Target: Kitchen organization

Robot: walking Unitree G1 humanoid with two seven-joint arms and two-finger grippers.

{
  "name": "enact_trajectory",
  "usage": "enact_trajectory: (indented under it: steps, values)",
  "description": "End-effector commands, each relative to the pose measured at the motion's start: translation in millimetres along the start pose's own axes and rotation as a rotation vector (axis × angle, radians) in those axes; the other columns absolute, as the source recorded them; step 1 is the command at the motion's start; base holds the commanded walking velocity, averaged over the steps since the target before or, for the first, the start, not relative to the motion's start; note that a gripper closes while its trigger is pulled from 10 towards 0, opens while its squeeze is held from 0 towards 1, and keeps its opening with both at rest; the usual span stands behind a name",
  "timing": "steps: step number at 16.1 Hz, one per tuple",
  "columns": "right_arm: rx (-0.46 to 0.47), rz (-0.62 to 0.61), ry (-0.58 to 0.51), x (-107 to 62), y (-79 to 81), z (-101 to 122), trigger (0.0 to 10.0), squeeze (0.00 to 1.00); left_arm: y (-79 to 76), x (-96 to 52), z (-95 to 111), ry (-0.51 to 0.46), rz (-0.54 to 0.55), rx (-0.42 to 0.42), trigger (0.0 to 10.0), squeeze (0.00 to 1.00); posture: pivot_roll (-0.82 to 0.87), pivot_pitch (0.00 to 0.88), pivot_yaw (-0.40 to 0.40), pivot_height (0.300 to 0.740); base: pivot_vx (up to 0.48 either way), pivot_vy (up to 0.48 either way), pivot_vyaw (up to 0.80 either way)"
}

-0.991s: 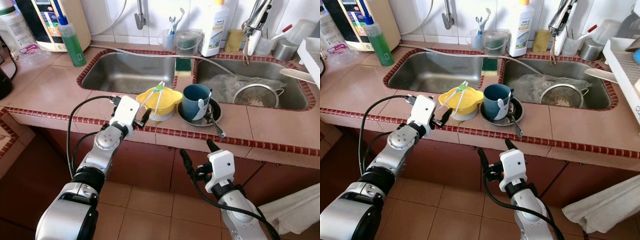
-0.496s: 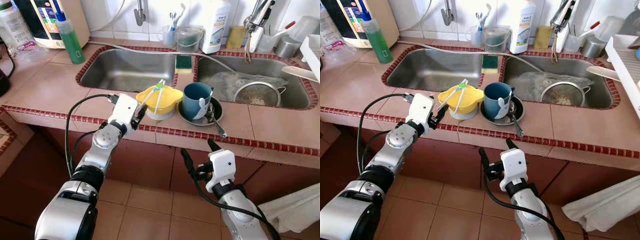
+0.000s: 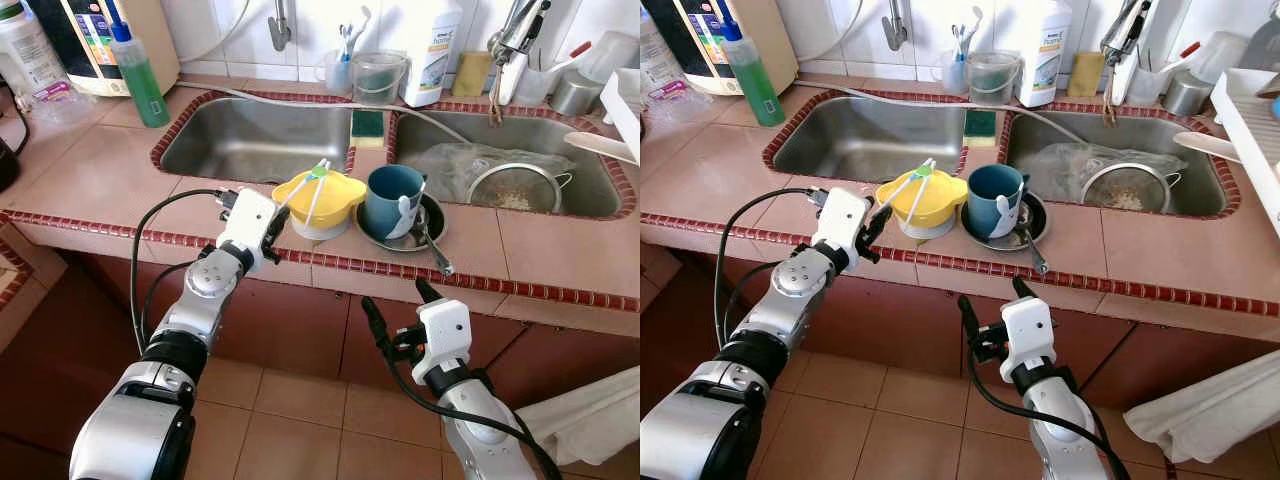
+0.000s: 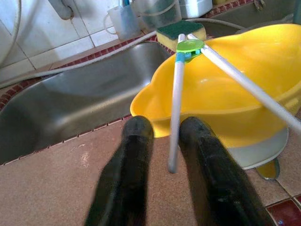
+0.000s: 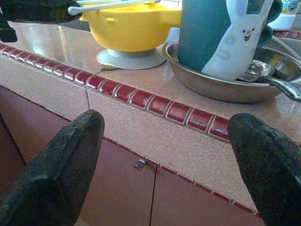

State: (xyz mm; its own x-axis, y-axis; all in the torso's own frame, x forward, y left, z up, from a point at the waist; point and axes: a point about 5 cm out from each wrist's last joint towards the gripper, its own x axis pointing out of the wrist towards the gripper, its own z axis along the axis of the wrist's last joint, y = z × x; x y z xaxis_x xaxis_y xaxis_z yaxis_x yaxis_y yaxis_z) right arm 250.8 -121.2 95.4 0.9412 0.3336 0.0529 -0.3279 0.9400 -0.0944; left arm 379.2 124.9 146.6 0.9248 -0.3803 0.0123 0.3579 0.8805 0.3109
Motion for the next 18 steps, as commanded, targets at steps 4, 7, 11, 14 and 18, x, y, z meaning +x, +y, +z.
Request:
enact_trajectory:
  steps: [4,7,11,14,18]
  values:
    - [-0.001,0.019,-0.001,1.8,3.4,2,10.0,0.00,5.7,0.4,2,-0.004,0.008,0.004,0.0,0.00,-0.20,0.117,0.060,0.740,0.000,0.000,0.00]
    - [0.000,0.017,-0.001,2.3,3.4,2,10.0,0.00,5.8,0.6,3,-0.006,0.004,0.004,0.0,0.00,-0.20,0.115,0.062,0.740,0.000,0.000,0.00]
    - [0.001,0.016,-0.001,2.7,3.9,1,10.0,0.00,6.7,0.9,4,-0.009,-0.001,0.007,0.0,0.00,-0.19,0.114,0.063,0.740,0.000,0.000,0.00]
    - [0.003,0.016,-0.004,3.7,3.6,1,10.0,0.00,8.9,0.6,5,-0.014,0.001,0.001,0.0,0.00,-0.19,0.110,0.060,0.740,0.000,0.000,0.00]
    - [-0.001,0.023,-0.034,9.1,2.1,8,10.0,0.00,25.3,-1.0,11,-0.031,0.024,-0.039,10.0,0.00,-0.19,0.098,0.055,0.740,0.000,0.000,0.00]
